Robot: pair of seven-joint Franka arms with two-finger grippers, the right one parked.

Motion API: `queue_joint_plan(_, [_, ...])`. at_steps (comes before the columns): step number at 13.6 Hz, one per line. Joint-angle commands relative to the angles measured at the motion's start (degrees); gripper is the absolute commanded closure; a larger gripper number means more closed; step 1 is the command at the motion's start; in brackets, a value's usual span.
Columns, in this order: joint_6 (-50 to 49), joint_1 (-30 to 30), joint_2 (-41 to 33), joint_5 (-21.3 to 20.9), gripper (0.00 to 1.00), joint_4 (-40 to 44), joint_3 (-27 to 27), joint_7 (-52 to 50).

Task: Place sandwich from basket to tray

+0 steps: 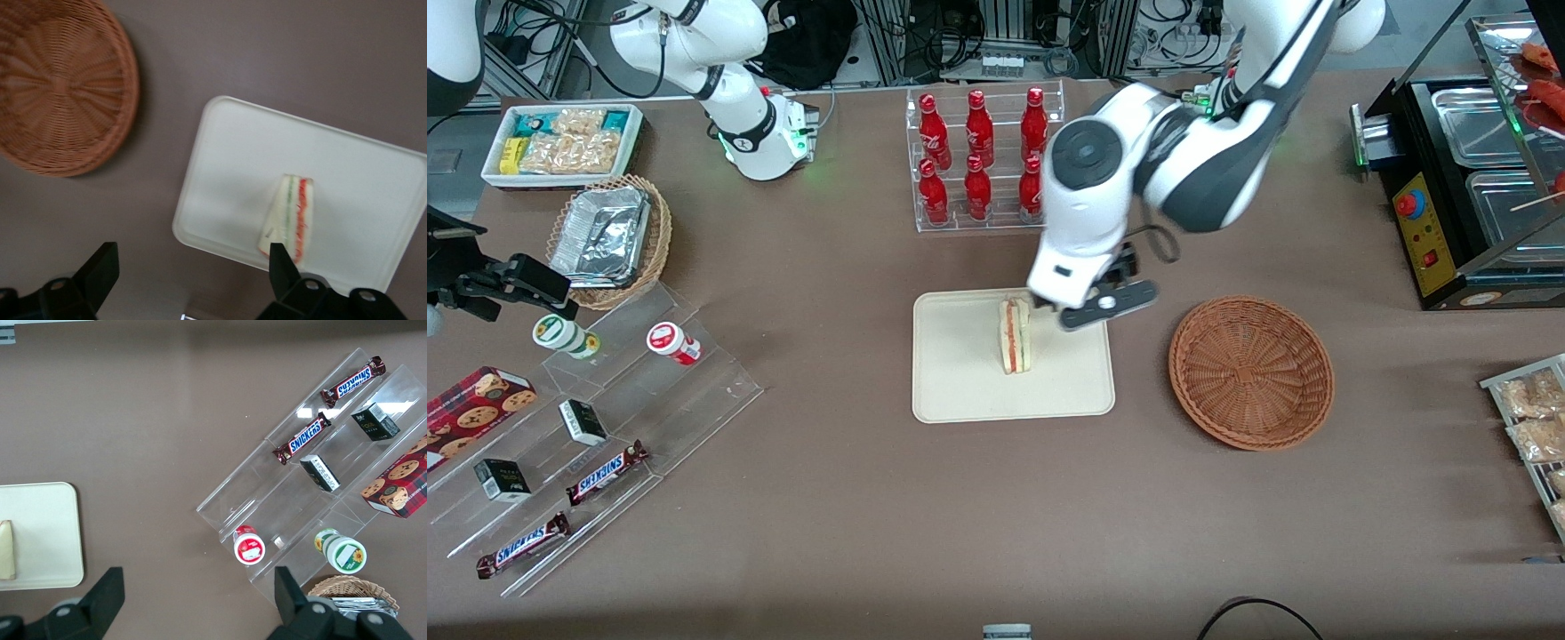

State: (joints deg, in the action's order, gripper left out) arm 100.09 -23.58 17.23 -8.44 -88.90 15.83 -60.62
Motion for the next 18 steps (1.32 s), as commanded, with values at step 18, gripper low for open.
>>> queue_joint_plan(18, [-19.93, 31.75, -21.46, 5.80, 0.00, -3.84, -0.28, 54.55])
